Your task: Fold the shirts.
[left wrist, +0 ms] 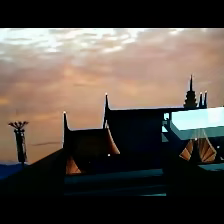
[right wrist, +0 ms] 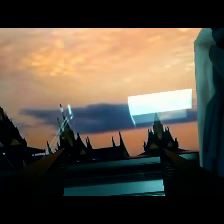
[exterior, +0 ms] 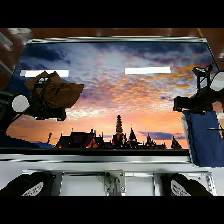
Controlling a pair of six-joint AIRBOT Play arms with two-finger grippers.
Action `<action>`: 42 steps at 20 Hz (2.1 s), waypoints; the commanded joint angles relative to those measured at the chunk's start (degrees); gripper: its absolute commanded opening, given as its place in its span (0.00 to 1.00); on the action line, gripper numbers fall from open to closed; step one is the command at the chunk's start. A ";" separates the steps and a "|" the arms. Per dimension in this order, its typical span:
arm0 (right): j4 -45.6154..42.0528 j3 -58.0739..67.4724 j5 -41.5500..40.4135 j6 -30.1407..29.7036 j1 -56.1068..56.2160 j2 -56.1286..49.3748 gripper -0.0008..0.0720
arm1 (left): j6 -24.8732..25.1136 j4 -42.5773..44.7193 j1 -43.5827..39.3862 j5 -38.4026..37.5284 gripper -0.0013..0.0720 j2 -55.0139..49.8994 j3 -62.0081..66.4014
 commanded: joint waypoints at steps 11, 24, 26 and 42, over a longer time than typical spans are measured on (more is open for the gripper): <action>0.00 0.00 -0.79 0.02 0.00 -0.07 0.96 | 0.02 0.02 -0.04 0.00 0.97 0.02 0.00; 11.26 -0.02 6.10 0.09 0.11 -0.17 0.96 | 0.00 -1.70 -0.11 10.10 0.97 -1.70 -0.04; 13.29 -0.02 4.76 0.04 0.11 -0.17 0.96 | 0.22 -0.85 -0.07 15.15 0.97 -2.12 0.00; 16.83 0.00 -1.60 -0.37 0.13 -0.17 0.96 | 3.45 -1.95 26.80 10.75 1.00 -49.68 42.36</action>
